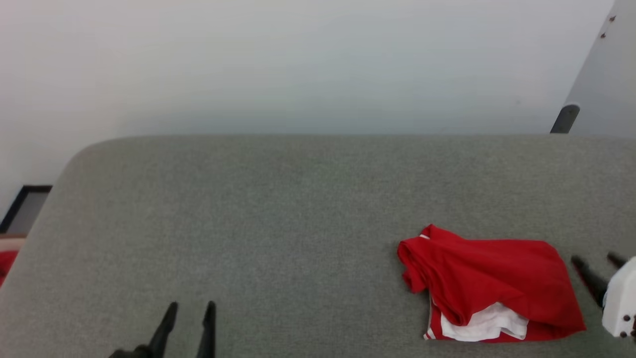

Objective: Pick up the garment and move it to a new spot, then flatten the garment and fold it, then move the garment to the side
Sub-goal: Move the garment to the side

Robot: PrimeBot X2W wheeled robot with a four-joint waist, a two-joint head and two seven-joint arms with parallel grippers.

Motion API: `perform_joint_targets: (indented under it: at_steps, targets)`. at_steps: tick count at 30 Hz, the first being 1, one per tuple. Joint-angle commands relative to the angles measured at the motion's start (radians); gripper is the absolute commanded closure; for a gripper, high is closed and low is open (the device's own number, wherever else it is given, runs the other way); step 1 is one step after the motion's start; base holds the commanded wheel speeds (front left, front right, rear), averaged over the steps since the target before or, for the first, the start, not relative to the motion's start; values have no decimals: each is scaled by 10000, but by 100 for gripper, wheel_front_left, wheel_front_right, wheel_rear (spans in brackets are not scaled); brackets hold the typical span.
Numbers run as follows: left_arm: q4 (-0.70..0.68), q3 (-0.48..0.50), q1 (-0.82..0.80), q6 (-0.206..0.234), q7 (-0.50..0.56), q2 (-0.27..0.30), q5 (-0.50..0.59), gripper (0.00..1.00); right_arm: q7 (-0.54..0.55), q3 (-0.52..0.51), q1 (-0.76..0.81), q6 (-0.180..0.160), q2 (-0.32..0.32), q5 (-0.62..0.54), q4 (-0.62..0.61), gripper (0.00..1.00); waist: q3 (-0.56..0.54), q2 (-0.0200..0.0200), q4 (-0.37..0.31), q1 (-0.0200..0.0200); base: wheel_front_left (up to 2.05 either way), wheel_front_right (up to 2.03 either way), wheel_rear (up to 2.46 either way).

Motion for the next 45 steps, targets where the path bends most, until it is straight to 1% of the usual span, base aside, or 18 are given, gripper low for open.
perform_joint_targets:
  at_steps: [1,3,4,6,12,16,19,20,21,25,28,32,37,40,45]
  targets:
    - [76,-57,-191,-42,-26,-3,29,0,781,385,-269,-6,-209,332,304,0,174,0,169,0,0,0,0]
    - [179,-144,-339,-76,-31,-46,17,0,2056,999,-422,-8,-557,903,714,0,311,0,276,0,0,0,0]
    - [199,-197,-447,-85,-33,-70,22,0,2532,1147,-574,-8,-708,1195,859,0,441,0,328,0,0,0,0]
    - [247,-307,-688,-103,-39,-104,71,0,3035,1261,-877,-8,-940,1517,1136,0,731,0,443,0,0,0,0]
    - [385,-533,-1333,-156,-49,-160,179,0,3106,1326,-1621,-8,-1025,1578,2330,0,1541,0,700,0,0,0,0]
    - [519,-681,-1722,-190,-62,-212,249,0,3160,1708,-1814,-8,-905,1900,2915,0,1902,0,824,0,0,0,0]
    - [614,-746,-1893,-201,-68,-242,289,0,3010,1967,-1870,-6,-863,2029,3114,1,2009,0,851,0,0,0,0]
    - [674,-766,-1973,-197,-69,-250,291,0,2813,2038,-1888,-6,-814,2084,3186,62,2038,0,852,0,0,0,0]
    - [719,-786,-2049,-210,-62,-256,291,0,2629,2065,-1899,-6,-763,2160,3287,100,2053,0,844,0,0,0,0]
    - [757,-735,-2212,-264,-70,-232,273,0,1882,2128,-2044,-8,-653,2516,3490,100,2042,0,600,0,0,0,0]
    - [634,-853,-2281,-321,-69,-161,291,0,1213,2067,-2224,-22,-905,2603,3687,100,2030,0,267,0,0,0,0]
    - [321,-1011,-2491,-377,-57,-13,482,0,456,1850,-2458,-14,-1129,2913,3867,100,2111,0,-379,0,0,0,0]
    - [-136,-1595,-3074,-421,-59,271,553,0,-353,1564,-2629,-11,-1631,3097,4091,100,2437,0,-1232,0,0,0,0]
    - [-339,-2078,-3579,-432,-57,565,443,0,-796,1355,-2783,-11,-1930,3193,4292,100,2716,0,-1698,0,0,0,0]
    - [-297,-2710,-4628,-436,-55,930,429,0,-1535,1070,-3169,-11,-2275,3237,4863,100,3213,0,-2214,0,0,0,0]
